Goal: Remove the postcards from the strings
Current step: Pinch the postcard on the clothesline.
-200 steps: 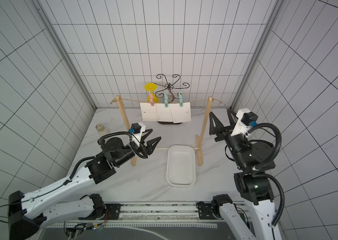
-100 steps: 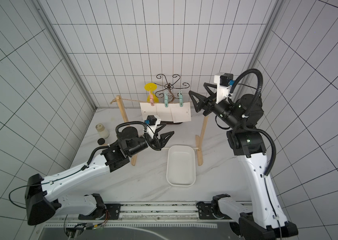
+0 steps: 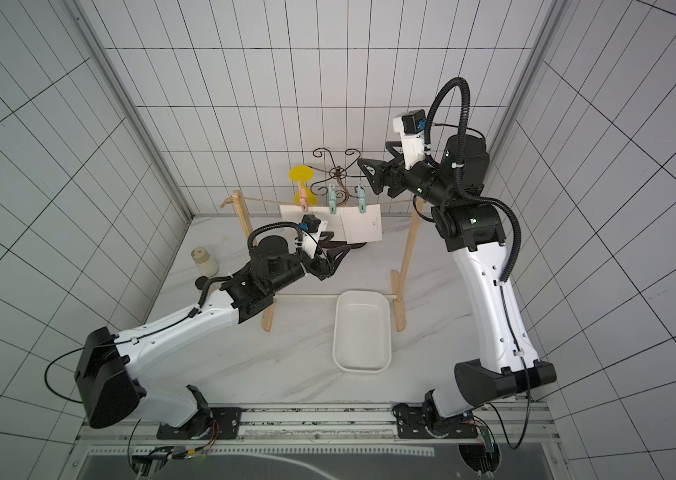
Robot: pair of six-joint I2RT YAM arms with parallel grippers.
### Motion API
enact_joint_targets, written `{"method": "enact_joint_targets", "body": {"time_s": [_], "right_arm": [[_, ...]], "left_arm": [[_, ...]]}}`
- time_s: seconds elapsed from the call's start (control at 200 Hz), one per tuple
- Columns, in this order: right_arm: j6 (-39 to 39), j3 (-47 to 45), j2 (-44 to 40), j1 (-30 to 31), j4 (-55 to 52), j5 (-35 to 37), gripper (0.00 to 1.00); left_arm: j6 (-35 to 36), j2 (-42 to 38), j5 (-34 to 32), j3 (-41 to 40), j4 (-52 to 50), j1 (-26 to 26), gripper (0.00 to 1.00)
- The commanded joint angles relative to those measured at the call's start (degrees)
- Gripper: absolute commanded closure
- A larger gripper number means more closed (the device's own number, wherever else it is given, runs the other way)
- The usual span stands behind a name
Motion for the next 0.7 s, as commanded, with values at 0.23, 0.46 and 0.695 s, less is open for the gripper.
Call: {"method": "enact_joint_targets", "body": {"time_s": [0.23,0.46,0.695], "right_arm": [[-3.3,0.2,-0.5,0.5,-1.0,-1.2,0.13],[-4.0,-1.7,-1.1,0.4,0.2,-0.8,0.12],[-4.2,-2.7,-1.7,0.4,0.8,-0.9,0.12]], "left_arm": [[-1.0,3.8,5.7,3.3,4.0,2.1,0.36],[-1.4,6.2,9.1,4.8,5.7,2.1,0.36],[-1.5,7.0,11.5,4.7,7.1,2.1,0.36]]}}
